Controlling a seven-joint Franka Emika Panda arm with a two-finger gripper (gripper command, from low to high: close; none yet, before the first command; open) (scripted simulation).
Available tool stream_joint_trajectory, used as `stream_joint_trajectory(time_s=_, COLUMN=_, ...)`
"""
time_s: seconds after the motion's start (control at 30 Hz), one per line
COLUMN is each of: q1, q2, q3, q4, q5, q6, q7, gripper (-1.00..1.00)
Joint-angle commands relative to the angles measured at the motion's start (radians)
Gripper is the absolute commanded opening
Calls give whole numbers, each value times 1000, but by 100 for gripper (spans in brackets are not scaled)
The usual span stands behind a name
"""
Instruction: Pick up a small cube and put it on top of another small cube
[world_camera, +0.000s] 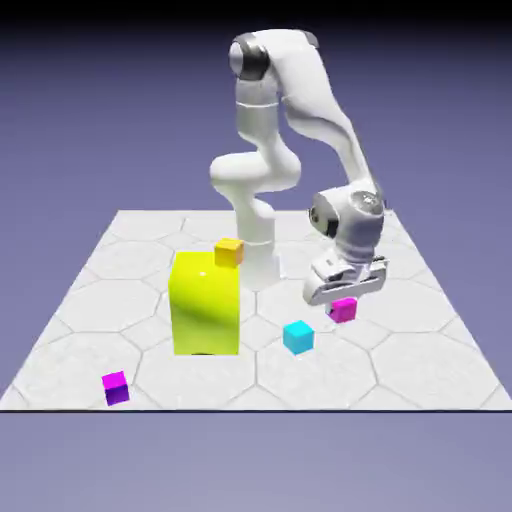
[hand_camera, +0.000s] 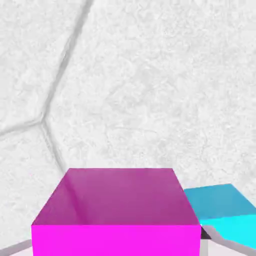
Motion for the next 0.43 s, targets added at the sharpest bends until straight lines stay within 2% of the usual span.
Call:
stream_joint_trajectory(time_s=0.0, q1=-7, q2=-36, q3=-21, q4=-29, q5=5, q6=-6, q7=-38, gripper=-100)
stream_joint_trajectory(time_s=0.1, q1=-32, q2=-80, q3=-46, q4=-63, q5=15, q6=-14, q7=-86, gripper=-100)
stream_joint_trajectory(time_s=0.3, q1=-23, q2=125, q3=-71, q4=-93, q5=-47, q6=219, q7=-41, gripper=-100)
stream_joint_trajectory(time_s=0.33, q1=-23, q2=125, q3=-71, q4=-93, q5=-47, q6=219, q7=-41, gripper=100)
stream_joint_trajectory(time_s=0.4, q1=-24, q2=89, q3=-66, q4=-88, q5=-36, q6=178, q7=-49, gripper=100)
